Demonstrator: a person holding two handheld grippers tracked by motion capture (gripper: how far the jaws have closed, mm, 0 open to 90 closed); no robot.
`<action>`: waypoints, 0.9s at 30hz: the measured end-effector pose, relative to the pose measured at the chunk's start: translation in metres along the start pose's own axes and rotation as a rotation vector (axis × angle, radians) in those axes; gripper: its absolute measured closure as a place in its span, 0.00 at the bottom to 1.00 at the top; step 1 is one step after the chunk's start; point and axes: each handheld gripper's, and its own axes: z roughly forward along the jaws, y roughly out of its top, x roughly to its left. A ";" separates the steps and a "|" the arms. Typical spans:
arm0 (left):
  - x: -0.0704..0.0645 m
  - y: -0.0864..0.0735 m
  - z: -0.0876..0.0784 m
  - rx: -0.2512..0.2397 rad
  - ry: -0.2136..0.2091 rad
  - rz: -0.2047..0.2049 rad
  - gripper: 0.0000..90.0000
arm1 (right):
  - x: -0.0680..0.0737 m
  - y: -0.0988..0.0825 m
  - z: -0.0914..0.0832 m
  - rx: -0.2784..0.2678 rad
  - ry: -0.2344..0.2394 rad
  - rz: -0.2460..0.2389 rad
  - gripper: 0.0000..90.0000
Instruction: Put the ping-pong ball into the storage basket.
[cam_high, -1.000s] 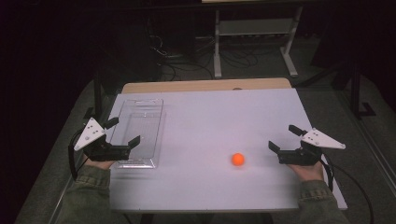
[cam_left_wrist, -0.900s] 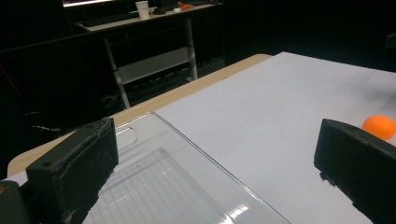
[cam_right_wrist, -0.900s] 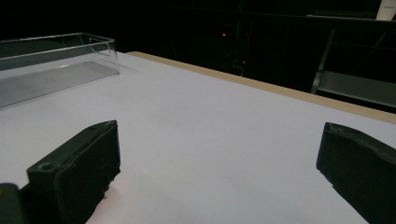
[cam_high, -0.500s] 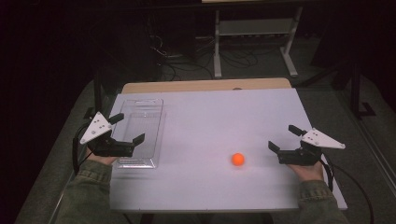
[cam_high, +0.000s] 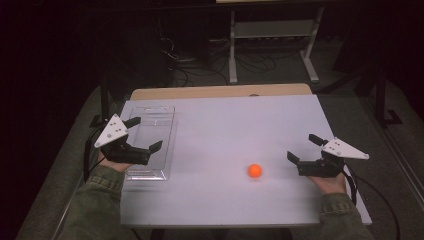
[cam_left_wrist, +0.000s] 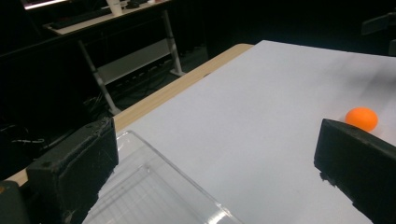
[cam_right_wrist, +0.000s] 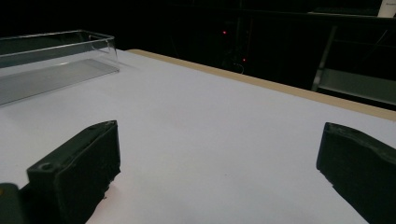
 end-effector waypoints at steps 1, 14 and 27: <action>-0.001 0.001 0.001 0.001 -0.003 0.004 0.00 | 0.000 0.000 0.000 -0.001 0.000 -0.002 0.00; -0.009 0.017 0.017 0.021 -0.064 0.046 0.00 | 0.000 0.000 0.000 0.001 0.001 -0.004 0.00; -0.024 0.033 0.036 0.055 -0.142 0.109 0.00 | 0.001 0.000 0.000 0.003 0.008 -0.005 0.00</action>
